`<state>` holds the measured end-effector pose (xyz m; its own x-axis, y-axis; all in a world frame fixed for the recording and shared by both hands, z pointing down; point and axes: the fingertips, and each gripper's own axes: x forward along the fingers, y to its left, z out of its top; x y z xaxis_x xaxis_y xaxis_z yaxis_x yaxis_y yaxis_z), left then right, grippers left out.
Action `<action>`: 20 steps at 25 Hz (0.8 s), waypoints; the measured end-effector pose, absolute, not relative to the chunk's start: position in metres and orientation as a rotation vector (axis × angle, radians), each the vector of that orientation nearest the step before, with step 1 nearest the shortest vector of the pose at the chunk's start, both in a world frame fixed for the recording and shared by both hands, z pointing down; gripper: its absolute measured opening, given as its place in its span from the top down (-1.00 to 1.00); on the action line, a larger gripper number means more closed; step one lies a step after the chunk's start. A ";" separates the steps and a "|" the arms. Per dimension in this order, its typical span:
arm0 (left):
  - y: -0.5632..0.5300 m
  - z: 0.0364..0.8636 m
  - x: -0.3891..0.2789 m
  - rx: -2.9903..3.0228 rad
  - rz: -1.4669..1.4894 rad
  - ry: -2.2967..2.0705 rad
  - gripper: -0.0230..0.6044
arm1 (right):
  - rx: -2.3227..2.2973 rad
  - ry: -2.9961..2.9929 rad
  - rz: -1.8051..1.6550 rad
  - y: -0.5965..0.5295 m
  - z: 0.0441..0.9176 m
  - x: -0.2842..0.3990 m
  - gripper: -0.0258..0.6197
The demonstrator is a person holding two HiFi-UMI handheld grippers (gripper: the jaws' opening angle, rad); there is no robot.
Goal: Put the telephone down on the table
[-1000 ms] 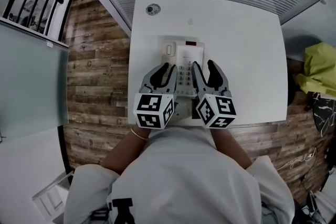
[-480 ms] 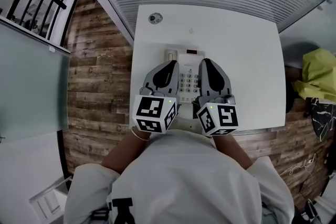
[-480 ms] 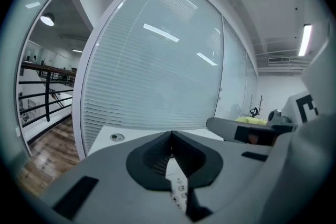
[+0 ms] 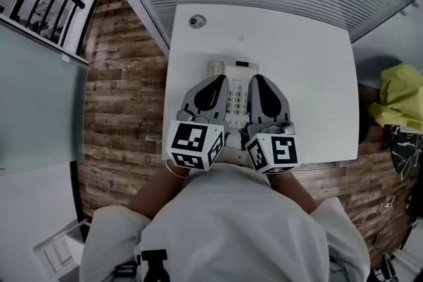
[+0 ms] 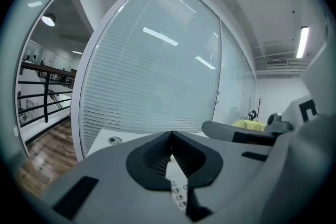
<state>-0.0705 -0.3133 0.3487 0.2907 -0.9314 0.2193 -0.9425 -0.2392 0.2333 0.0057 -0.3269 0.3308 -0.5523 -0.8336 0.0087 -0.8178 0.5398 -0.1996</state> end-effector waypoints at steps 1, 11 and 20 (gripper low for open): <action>-0.312 0.346 -0.070 2.250 0.043 -1.708 0.91 | -1.433 2.681 -0.281 -0.326 0.330 0.006 0.82; -0.281 0.324 -0.076 2.224 -0.032 -1.842 0.91 | -1.325 2.686 -0.220 -0.302 0.305 0.013 0.82; -0.252 0.312 -0.067 2.244 -0.100 -1.844 0.91 | -1.276 2.689 -0.255 -0.269 0.303 0.018 0.81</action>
<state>-0.0668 -0.2520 0.3117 0.2036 -0.9744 0.0957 -0.9583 -0.1783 0.2232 0.0181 -0.2693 0.3027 -0.6254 -0.7776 -0.0655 -0.7514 0.6227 -0.2184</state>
